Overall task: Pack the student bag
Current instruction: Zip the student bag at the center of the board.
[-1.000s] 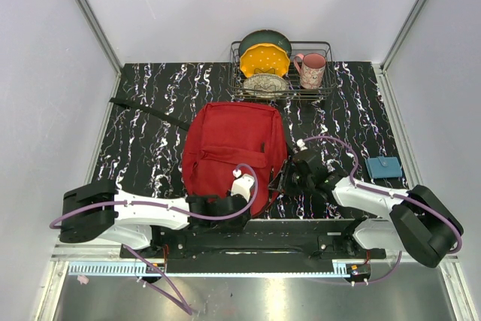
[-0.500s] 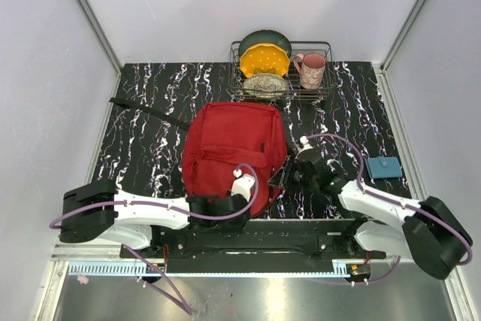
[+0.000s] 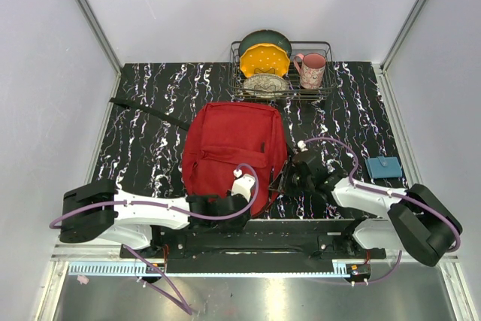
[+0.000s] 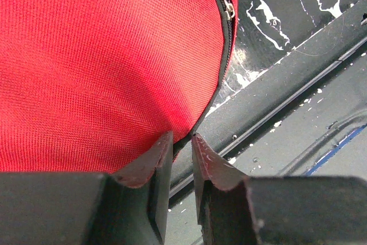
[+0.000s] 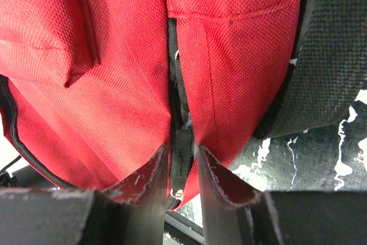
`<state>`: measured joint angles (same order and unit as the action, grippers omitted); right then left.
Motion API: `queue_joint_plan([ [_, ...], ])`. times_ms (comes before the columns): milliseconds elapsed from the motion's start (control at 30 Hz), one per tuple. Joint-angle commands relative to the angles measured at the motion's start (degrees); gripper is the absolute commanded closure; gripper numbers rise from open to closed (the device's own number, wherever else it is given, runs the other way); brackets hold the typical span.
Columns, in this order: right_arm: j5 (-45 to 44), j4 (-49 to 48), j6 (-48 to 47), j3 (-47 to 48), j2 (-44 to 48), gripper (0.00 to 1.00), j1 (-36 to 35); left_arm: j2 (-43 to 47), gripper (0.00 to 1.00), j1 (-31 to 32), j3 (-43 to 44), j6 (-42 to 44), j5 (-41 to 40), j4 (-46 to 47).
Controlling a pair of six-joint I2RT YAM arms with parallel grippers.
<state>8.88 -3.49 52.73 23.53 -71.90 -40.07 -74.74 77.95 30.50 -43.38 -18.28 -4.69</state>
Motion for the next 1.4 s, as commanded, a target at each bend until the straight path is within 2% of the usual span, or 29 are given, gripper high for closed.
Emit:
queue_joint_plan([
  [0, -2.55, 1.90, -0.08, -0.68, 1.50, 0.67, -0.53, -0.14, 0.75, 0.27, 1.40, 0.31, -1.49, -0.59],
  [133, -1.16, -0.54, 0.00, -1.73, 0.80, 0.67, -0.53, -0.32, 0.76, 0.27, 1.31, 0.48, -1.58, -0.59],
  [333, 1.13, -5.38, 0.62, -1.65, -5.00, 0.69, -0.53, -0.76, 0.76, 0.27, 1.67, 0.40, -1.32, -0.59],
  [433, 1.49, -7.23, 0.88, -1.29, -7.46, 0.74, -0.62, -0.67, 0.76, 0.27, 1.58, 0.31, -1.23, -0.59],
  [467, 1.49, -7.32, 0.80, -1.21, -7.99, 0.82, -0.62, -0.67, 0.76, 0.27, 1.58, 0.22, -1.14, -0.67],
  [533, 0.61, -6.63, 0.71, -1.03, -8.08, 0.87, -0.62, -0.41, 0.76, 0.27, 1.32, 0.13, -1.23, -0.76],
  [600, 0.00, -5.83, 0.80, -1.12, -7.03, 0.95, -0.62, -0.14, 0.76, 0.27, 1.05, 0.05, -1.23, -0.76],
  [700, -1.41, -3.99, 0.71, -1.56, -4.75, 1.00, -0.62, 0.03, 0.76, 0.27, 0.88, -0.04, -1.40, -0.76],
  [833, -2.12, -4.06, 0.53, -3.74, 0.34, 1.00, -0.62, -0.40, 0.76, 0.27, 0.96, -0.04, -1.40, -0.76],
  [967, -4.92, -4.51, 2.37, -7.09, 12.09, 1.00, -0.62, -1.28, 0.76, 0.27, 1.23, -0.13, -1.49, -0.32],
  [1167, -10.90, -0.38, 3.25, -8.94, 23.37, 1.00, -0.62, -3.57, 0.49, 0.27, 0.79, -0.40, -0.53, 1.70],
  [1333, -9.94, -1.17, 3.69, -9.03, 22.60, 1.00, -0.62, -4.97, 0.37, 0.27, 0.79, 0.05, 0.00, 2.93],
  [1367, -9.59, -1.61, 3.96, -9.03, 21.72, 1.00, -0.53, -5.06, 0.37, 0.27, 0.87, 0.13, 0.00, 3.02],
])
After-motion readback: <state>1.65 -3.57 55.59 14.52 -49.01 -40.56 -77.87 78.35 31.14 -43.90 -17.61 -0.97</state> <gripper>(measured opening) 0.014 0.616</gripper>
